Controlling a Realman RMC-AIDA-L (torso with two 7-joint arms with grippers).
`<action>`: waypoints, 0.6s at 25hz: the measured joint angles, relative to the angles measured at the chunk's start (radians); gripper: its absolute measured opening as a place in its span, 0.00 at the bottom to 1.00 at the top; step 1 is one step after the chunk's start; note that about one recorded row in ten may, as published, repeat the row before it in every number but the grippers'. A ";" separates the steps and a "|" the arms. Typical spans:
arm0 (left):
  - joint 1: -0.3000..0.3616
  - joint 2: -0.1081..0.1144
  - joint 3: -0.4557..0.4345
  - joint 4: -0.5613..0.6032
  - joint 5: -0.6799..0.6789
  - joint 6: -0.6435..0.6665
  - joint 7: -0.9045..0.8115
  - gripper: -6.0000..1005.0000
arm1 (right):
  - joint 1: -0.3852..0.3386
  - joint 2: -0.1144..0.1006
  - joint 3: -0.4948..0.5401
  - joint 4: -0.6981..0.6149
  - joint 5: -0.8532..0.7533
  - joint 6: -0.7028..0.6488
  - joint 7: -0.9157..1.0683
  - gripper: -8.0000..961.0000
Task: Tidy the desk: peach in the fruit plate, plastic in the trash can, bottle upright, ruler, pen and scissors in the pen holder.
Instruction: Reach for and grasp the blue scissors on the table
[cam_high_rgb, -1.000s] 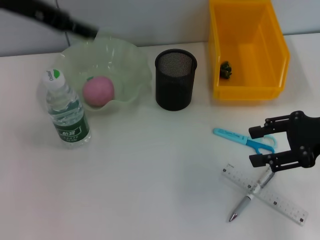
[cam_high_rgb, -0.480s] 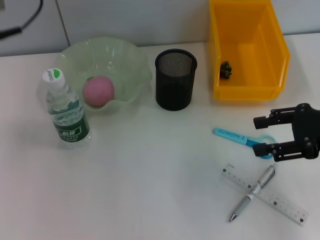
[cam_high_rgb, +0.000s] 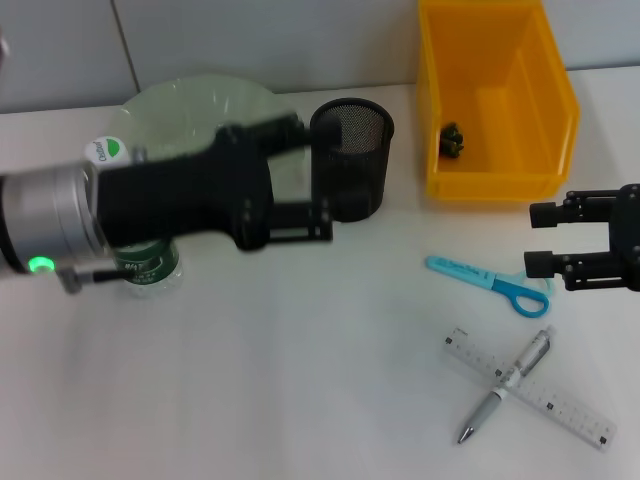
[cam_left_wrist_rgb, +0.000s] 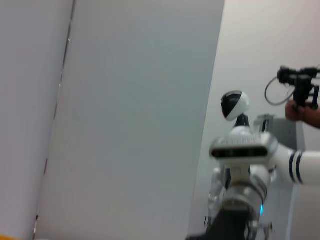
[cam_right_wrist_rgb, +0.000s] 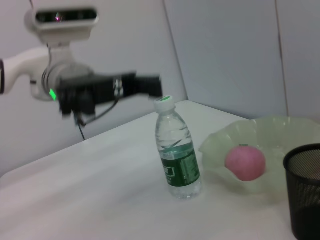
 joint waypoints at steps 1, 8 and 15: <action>0.008 0.000 0.015 -0.024 0.001 -0.005 0.031 0.85 | 0.000 -0.002 0.001 0.000 0.000 0.001 0.007 0.74; 0.078 -0.004 0.038 -0.117 0.003 -0.022 0.190 0.85 | 0.016 -0.016 -0.004 -0.019 -0.007 0.006 0.095 0.74; 0.092 -0.001 0.148 -0.174 0.006 -0.108 0.270 0.85 | 0.076 -0.036 -0.039 -0.079 -0.104 -0.013 0.218 0.74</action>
